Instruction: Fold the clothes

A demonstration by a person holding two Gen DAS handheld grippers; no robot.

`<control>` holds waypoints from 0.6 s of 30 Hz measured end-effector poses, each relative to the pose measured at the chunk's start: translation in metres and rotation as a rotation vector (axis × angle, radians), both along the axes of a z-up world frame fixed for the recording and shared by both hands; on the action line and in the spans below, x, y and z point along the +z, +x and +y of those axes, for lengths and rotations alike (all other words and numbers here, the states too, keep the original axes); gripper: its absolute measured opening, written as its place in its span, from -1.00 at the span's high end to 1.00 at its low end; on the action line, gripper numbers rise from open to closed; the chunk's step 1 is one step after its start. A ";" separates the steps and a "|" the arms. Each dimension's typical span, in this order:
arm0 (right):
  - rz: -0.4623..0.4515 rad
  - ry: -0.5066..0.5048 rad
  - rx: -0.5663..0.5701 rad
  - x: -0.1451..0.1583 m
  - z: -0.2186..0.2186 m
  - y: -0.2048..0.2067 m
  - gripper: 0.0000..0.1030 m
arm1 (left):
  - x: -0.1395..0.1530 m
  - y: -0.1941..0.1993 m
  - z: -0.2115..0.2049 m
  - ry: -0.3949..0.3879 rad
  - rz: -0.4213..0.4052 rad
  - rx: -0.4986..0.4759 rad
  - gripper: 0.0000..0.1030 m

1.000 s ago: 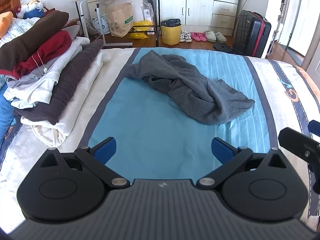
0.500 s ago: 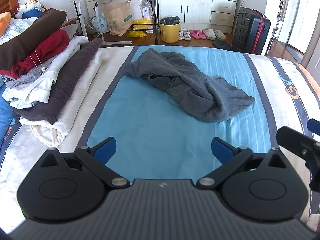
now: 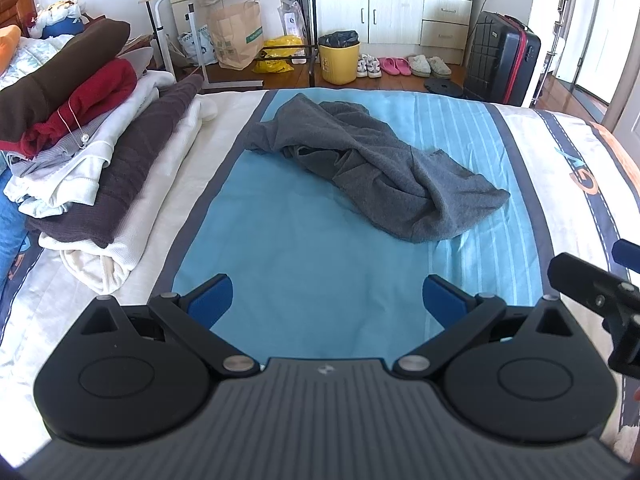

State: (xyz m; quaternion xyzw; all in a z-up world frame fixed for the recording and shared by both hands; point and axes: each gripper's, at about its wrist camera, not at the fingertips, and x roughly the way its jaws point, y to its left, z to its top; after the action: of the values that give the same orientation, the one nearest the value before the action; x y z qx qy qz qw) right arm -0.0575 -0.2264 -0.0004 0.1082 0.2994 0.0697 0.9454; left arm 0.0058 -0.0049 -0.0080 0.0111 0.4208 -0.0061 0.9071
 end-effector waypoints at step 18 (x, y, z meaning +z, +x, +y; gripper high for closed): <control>0.018 0.000 0.010 -0.002 0.001 0.001 -1.00 | -0.005 0.002 0.002 0.010 0.011 0.013 -1.00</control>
State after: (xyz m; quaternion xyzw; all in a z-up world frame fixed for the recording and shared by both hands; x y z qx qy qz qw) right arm -0.0562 -0.2258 -0.0023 0.1073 0.3085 0.0732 0.9423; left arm 0.0077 -0.0034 -0.0131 0.0130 0.4258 0.0016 0.9047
